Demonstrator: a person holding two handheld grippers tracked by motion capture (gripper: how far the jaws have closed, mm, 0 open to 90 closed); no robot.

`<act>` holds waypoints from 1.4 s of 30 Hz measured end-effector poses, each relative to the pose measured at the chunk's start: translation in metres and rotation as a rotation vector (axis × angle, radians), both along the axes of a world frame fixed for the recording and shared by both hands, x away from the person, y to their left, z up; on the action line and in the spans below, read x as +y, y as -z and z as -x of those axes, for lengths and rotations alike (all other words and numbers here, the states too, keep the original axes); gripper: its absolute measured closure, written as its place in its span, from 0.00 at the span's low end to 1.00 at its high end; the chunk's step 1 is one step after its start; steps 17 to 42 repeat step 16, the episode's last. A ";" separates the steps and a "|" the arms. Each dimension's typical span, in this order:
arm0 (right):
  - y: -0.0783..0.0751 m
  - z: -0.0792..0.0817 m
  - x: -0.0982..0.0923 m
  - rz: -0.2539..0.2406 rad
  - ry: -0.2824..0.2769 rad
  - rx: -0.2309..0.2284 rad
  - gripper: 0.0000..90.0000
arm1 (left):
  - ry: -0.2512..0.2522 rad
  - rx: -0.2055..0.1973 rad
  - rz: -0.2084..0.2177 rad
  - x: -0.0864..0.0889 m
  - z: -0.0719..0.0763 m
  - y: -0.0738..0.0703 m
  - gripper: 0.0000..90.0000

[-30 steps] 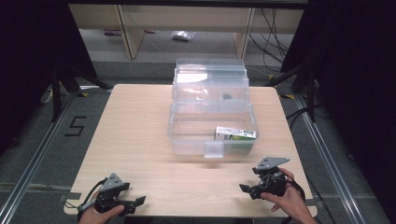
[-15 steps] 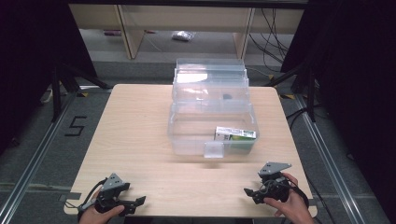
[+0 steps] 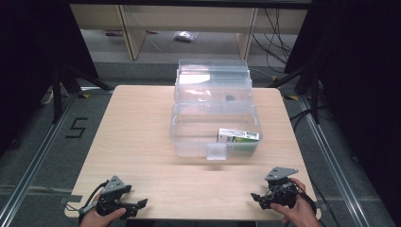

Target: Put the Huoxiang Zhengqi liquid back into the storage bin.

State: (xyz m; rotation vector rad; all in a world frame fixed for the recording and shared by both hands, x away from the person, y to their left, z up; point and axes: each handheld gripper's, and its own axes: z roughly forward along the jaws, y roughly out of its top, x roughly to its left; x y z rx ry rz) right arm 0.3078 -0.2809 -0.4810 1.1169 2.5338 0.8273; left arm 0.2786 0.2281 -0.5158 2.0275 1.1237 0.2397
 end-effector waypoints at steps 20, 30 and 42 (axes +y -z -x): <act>0.000 -0.001 -0.001 -0.005 0.020 0.019 0.19 | 0.001 0.000 0.000 0.000 0.000 0.000 0.16; 0.000 -0.001 -0.001 -0.005 0.020 0.019 0.19 | 0.001 0.000 0.000 0.000 0.000 0.000 0.16; 0.000 -0.001 -0.001 -0.005 0.020 0.019 0.19 | 0.001 0.000 0.000 0.000 0.000 0.000 0.16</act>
